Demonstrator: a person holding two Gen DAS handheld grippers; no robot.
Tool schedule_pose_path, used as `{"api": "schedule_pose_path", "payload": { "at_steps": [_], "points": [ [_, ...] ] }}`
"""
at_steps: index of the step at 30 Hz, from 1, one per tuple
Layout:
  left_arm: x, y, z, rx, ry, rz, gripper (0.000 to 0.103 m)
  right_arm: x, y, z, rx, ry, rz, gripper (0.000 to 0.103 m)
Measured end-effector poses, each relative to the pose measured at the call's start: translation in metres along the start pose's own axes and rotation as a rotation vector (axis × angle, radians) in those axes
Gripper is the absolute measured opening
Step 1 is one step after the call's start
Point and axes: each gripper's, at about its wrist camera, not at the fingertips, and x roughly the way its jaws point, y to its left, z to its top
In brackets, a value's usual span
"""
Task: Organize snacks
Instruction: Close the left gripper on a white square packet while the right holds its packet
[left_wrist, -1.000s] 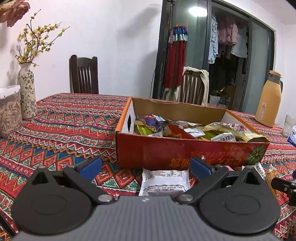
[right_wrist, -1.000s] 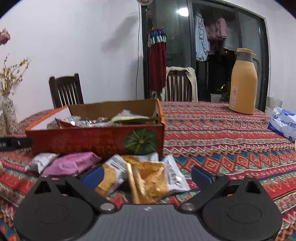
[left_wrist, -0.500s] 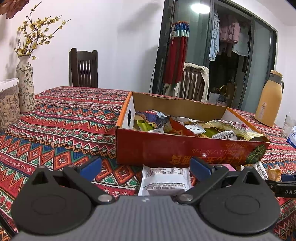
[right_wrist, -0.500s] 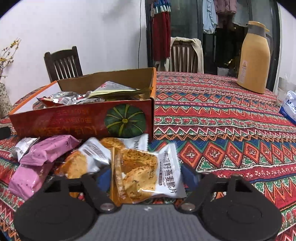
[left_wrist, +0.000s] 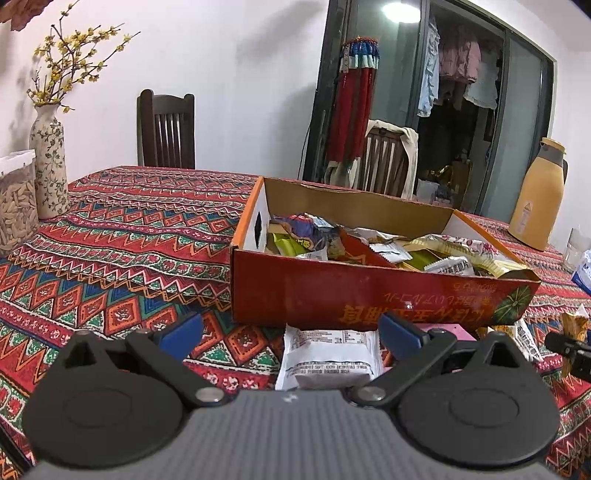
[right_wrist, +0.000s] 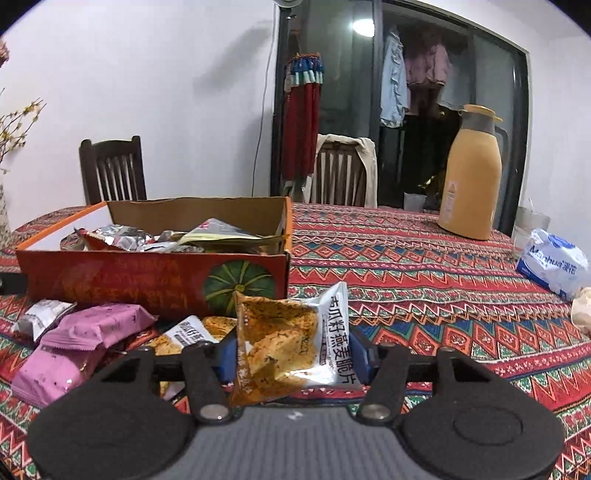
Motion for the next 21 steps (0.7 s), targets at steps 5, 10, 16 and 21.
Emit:
{"api": "schedule_pose_path", "payload": {
  "at_steps": [5, 10, 16, 21],
  "points": [
    [0.002, -0.004, -0.001, 0.021, 0.014, 0.007, 0.103, 0.0, -0.003, 0.003, 0.006, -0.009, 0.009, 0.057],
    [0.01, -0.007, -0.001, 0.04, 0.058, 0.02, 0.103, -0.002, -0.009, 0.002, 0.034, -0.019, 0.028, 0.057],
    [0.004, -0.022, 0.0, 0.114, 0.073, 0.019, 0.103, -0.004, -0.012, 0.002, 0.049, -0.03, 0.031, 0.058],
    [0.018, -0.032, 0.004, 0.113, 0.12, 0.057, 0.103, -0.003, -0.013, 0.002, 0.06, -0.03, 0.031, 0.058]
  ]
}}
